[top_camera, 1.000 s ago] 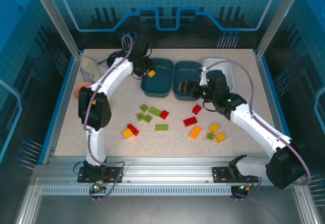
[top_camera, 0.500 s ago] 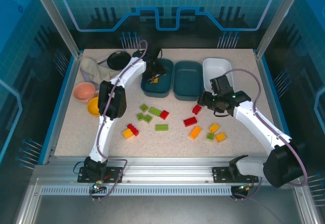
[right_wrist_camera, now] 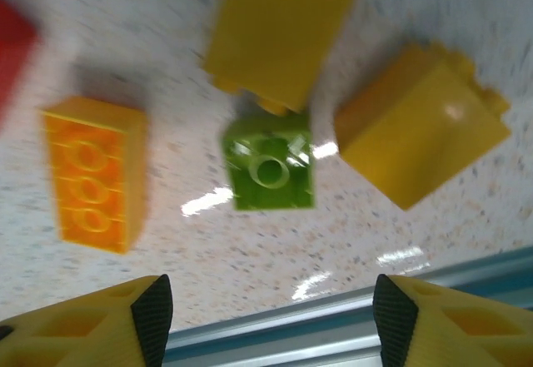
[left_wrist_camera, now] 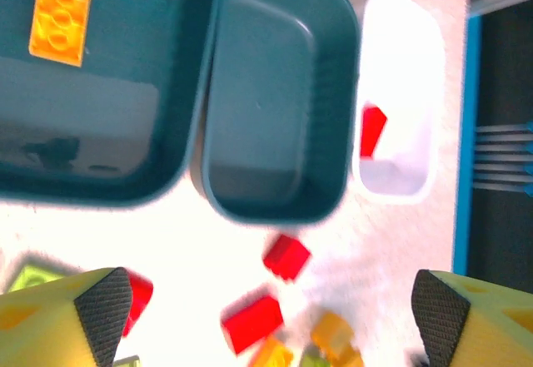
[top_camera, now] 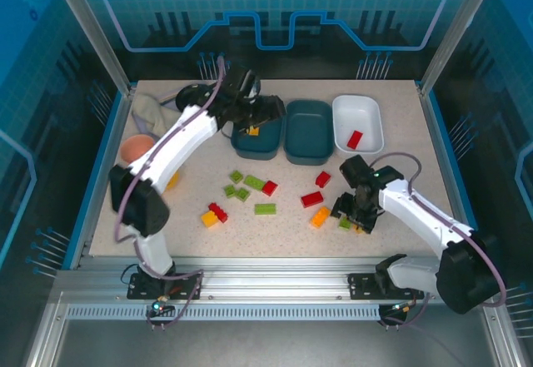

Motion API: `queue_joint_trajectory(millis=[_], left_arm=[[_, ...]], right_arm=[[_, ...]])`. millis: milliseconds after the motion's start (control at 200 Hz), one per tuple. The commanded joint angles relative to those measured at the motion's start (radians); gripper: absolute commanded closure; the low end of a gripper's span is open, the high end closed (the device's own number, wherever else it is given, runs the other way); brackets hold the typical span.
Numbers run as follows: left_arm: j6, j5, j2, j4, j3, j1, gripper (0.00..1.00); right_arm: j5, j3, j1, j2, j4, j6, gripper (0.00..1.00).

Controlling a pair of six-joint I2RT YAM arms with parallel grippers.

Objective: Sort the legos into containers by color

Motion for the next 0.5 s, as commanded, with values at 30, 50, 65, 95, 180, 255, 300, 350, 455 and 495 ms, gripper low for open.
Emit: queue_joint_trajectory(millis=[30,50,65,95,180,255,300,350,455,495], left_arm=[[0.022,0.088,-0.193,0.148,-0.287,-0.026,0.08],[0.02,0.092,-0.222,0.164,-0.328,-0.031,0.08],[0.016,0.094,-0.243,0.172,-0.359,-0.035,0.08],[0.008,0.098,-0.282,0.188,-0.414,-0.04,0.07],[-0.014,0.102,-0.365,0.201,-0.53,-0.054,0.07],[-0.025,0.102,-0.42,0.198,-0.596,-0.062,0.07],[-0.031,0.097,-0.446,0.198,-0.623,-0.068,0.07],[-0.037,0.096,-0.471,0.204,-0.648,-0.071,0.07],[-0.051,0.1,-0.504,0.218,-0.689,-0.081,0.07],[-0.053,0.1,-0.513,0.222,-0.7,-0.087,0.07]], right_arm=[[-0.05,-0.081,0.026,-0.012,0.08,0.129,0.32],[-0.047,-0.095,0.028,-0.013,0.096,0.133,0.32],[-0.045,-0.103,0.029,-0.016,0.107,0.136,0.32],[-0.039,-0.117,0.033,-0.014,0.13,0.141,0.32],[-0.017,-0.15,0.034,-0.009,0.186,0.143,0.32],[0.015,-0.162,0.028,-0.009,0.219,0.122,0.33],[0.022,-0.166,0.017,-0.008,0.243,0.103,0.34],[0.028,-0.169,0.002,-0.001,0.266,0.084,0.34],[0.029,-0.166,-0.037,0.029,0.299,0.037,0.38],[0.028,-0.161,-0.05,0.044,0.309,0.018,0.4]])
